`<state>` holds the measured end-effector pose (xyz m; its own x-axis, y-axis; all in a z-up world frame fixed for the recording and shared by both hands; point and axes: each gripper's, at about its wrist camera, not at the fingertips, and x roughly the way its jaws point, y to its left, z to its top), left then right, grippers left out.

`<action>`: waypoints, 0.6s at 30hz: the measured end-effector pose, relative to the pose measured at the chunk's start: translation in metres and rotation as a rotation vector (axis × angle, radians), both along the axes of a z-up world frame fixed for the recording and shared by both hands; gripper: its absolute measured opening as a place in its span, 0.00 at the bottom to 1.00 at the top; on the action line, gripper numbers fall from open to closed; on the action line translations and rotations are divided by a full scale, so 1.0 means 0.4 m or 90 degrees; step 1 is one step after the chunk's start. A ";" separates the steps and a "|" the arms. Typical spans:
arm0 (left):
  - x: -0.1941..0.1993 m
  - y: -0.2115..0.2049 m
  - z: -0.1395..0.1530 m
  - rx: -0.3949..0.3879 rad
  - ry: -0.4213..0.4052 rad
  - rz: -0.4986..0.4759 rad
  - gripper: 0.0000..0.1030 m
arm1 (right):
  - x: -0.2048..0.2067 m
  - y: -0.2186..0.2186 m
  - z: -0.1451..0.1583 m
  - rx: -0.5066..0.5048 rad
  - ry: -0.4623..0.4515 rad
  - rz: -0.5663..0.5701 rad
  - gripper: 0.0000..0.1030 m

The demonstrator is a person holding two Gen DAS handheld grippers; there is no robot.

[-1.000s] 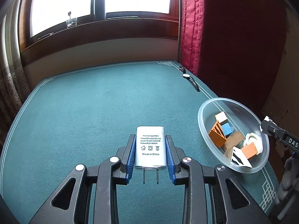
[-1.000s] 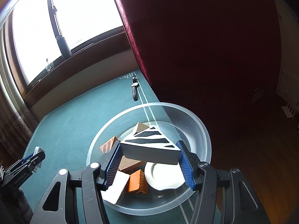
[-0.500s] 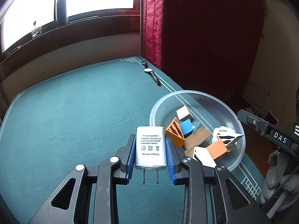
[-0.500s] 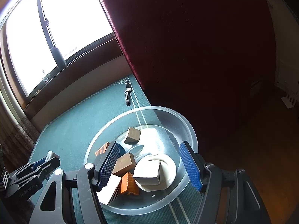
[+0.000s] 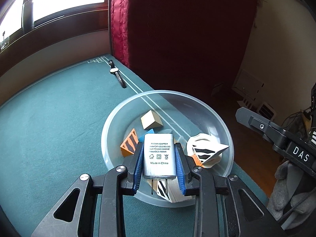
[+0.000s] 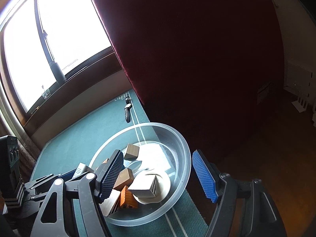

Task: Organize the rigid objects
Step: 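Lower the white charger into the bowl and open the left gripper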

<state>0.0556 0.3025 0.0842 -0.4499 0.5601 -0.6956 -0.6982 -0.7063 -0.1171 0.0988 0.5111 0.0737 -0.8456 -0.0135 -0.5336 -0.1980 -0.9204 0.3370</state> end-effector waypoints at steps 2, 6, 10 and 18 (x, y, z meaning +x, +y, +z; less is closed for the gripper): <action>-0.002 0.013 -0.006 0.001 -0.001 -0.004 0.30 | 0.003 0.004 0.000 0.000 0.002 -0.002 0.76; -0.008 0.018 -0.013 0.012 0.000 -0.001 0.57 | 0.006 0.010 -0.001 -0.003 0.005 -0.006 0.78; -0.010 -0.006 -0.015 0.018 0.007 0.018 0.61 | 0.005 0.015 -0.005 0.002 0.004 -0.015 0.83; 0.004 -0.042 -0.008 -0.002 0.042 0.054 0.67 | 0.009 0.004 -0.004 0.016 0.002 -0.011 0.93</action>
<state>0.0573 0.2857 0.0812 -0.5407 0.5161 -0.6643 -0.6423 -0.7632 -0.0701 0.1023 0.5125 0.0723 -0.8473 0.0147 -0.5309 -0.2130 -0.9251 0.3145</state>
